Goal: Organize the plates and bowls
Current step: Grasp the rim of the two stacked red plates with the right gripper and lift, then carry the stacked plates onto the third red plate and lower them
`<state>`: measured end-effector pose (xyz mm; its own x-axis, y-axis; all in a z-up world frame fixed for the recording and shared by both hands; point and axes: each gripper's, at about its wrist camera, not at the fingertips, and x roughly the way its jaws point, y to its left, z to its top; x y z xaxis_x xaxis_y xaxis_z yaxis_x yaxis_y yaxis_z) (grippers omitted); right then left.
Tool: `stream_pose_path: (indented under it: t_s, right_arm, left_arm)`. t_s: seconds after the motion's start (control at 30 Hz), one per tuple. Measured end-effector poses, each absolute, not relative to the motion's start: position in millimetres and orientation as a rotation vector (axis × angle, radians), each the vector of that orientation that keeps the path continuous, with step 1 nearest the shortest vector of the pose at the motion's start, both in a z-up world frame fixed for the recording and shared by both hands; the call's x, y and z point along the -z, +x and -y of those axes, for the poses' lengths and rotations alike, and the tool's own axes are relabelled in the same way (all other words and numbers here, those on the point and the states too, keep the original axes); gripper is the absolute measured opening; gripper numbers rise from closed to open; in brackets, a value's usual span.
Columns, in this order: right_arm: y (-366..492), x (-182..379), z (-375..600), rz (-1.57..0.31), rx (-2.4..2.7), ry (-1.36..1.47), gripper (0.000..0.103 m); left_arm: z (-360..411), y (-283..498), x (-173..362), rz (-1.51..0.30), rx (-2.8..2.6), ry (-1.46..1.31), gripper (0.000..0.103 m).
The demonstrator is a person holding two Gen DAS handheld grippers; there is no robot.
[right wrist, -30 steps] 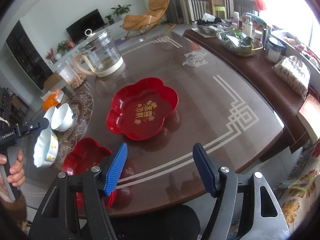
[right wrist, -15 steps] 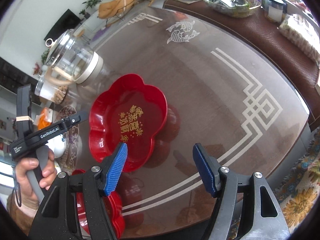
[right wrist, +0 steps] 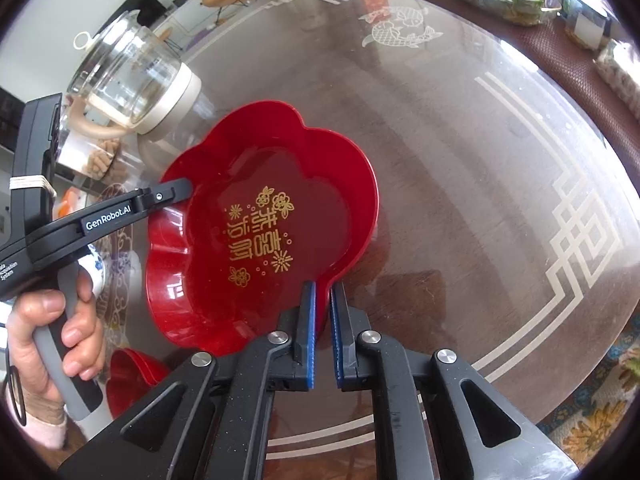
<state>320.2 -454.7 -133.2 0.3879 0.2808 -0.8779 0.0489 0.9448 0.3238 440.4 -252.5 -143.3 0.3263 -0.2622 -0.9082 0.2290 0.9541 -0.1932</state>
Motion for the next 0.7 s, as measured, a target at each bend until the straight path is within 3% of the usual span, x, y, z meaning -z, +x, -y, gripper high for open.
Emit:
stream_pose_path:
  t_s: [0.37,0.7]
  right_arm:
    - [243.5,40.0,414.0,-1.032,-0.300,0.269,0.012]
    - [181.4,70.1,364.9,-1.094,-0.372,0.281,0.012]
  left_arm:
    - [181.9,352.4,45.3,-1.066,0.336,-0.077,0.011]
    - [142.9,247.2,73.7,-1.057,0.261,-0.058,0.011]
